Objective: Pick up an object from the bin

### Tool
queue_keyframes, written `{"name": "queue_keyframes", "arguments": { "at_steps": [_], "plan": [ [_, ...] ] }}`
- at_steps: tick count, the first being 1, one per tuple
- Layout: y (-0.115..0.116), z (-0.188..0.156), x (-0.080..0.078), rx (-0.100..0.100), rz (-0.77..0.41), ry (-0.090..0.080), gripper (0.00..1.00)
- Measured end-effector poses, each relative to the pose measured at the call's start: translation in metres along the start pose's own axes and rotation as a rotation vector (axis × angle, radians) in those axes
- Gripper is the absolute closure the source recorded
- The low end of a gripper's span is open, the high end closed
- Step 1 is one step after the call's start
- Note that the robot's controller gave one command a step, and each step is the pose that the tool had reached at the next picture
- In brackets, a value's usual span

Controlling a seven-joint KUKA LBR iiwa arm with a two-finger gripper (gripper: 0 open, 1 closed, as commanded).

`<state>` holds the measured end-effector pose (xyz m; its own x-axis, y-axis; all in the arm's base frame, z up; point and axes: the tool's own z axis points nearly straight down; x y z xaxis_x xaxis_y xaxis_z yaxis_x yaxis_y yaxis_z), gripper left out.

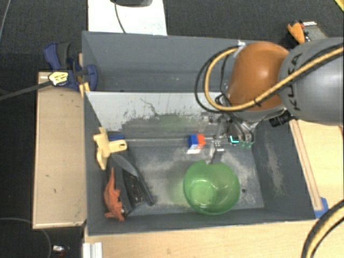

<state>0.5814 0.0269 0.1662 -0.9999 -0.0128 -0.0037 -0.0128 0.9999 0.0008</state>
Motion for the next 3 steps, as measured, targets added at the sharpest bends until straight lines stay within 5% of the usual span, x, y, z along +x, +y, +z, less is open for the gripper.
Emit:
{"name": "queue_keyframes", "arguments": {
  "at_steps": [3],
  "plan": [
    [0.029,0.024,-0.002,0.0,-0.113,0.001,0.0]
  ]
}}
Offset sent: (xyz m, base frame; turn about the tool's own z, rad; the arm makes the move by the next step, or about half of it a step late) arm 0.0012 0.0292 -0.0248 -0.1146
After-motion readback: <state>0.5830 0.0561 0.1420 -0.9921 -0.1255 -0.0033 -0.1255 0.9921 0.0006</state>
